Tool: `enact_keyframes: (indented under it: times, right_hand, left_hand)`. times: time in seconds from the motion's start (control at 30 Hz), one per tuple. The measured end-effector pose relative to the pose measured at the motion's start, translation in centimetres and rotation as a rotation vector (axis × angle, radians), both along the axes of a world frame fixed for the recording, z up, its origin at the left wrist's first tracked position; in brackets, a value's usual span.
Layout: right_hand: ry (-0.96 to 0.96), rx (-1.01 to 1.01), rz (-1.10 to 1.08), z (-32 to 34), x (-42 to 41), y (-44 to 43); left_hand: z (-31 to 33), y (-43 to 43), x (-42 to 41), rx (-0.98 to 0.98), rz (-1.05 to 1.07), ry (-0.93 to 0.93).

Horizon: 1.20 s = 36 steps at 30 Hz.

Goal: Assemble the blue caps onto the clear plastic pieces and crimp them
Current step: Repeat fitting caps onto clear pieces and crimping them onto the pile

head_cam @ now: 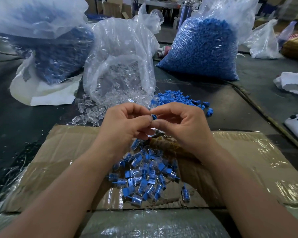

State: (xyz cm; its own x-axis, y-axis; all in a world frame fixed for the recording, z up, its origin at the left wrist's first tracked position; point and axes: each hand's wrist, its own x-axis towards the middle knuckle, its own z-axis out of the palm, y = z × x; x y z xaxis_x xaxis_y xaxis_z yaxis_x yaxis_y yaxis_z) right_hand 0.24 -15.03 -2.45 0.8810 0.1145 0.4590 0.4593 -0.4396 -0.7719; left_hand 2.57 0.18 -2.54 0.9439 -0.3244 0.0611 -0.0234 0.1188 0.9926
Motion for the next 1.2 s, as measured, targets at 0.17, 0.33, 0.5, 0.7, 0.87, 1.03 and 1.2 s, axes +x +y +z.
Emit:
enact_keyframes:
  times: [0.17,0.33,0.5,0.7,0.87,1.03,1.2]
  right_hand:
    - [-0.024,0.074,0.086,-0.1,-0.13,0.09]
    - [-0.005,0.036,0.137,0.1,-0.01,-0.43]
    - [0.014,0.079,0.107,0.29,-0.23,-0.57]
    - [-0.023,0.036,0.082,0.25,-0.29,-0.7]
    - [-0.025,0.046,0.09,0.08,-0.24,-0.88]
    - [-0.037,0.017,0.107,0.13,-0.17,-0.79]
    - [0.007,0.084,0.147,0.14,-0.24,-0.82]
  left_hand:
    - [0.23,0.07,0.05,-0.019,-0.024,0.057]
    - [0.34,0.13,0.08,-0.052,-0.096,0.126]
    - [0.42,0.31,0.09,-0.075,-0.142,0.139]
    - [0.5,0.36,-0.01,-0.057,-0.166,0.118]
    - [0.48,0.31,-0.03,-0.052,-0.168,0.121]
    - [0.39,0.26,-0.04,-0.016,-0.15,0.085]
    - [0.3,0.2,-0.05,-0.017,-0.129,0.072]
